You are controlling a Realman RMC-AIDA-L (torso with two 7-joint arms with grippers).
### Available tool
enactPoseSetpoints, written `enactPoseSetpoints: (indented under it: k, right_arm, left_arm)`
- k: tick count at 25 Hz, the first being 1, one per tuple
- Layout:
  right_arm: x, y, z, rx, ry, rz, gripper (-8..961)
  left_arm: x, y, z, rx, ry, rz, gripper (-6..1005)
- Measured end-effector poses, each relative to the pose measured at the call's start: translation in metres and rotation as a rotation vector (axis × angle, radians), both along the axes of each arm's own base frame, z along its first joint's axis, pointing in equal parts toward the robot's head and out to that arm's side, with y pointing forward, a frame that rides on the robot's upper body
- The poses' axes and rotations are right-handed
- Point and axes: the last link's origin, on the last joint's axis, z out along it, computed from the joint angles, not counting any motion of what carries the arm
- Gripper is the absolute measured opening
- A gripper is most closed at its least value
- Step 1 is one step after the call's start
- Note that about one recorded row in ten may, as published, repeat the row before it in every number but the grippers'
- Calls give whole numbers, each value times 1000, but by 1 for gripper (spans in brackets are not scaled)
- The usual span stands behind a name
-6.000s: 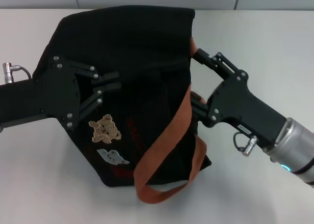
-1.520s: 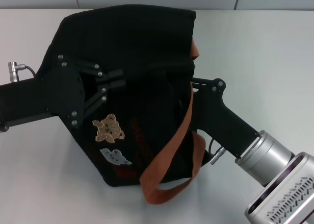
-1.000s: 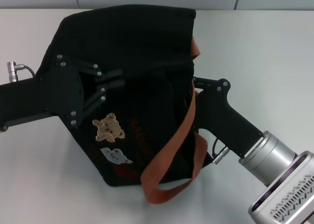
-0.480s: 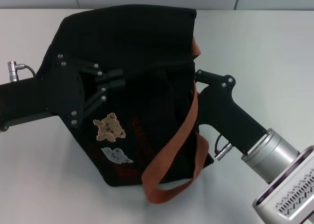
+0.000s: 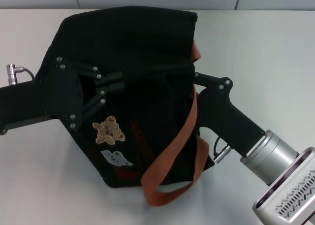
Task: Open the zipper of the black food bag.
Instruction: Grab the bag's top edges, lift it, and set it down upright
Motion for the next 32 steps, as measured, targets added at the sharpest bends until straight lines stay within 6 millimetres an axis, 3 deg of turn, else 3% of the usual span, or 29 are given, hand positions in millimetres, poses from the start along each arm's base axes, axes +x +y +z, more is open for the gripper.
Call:
enactPoseSetpoints:
  k: [12,23,28,32]
  right_arm:
    - [-1,-1,0,6,1,8,228]
    - [-3,0,-2,-10,-9,20,209]
    - [-2,-1,-5,-25,-24,21,53]
    - [-2,-2,-4,-23,-17,19,29]
  left_arm:
    - [-2,-3,-2,-19,-16,8,77]
    - [-1,-4,-2,-22,-18,4,78]
    - [-1,-4,-2,-22,-18,2,79]
    - [0,-3,-2,-22,-18,1,79]
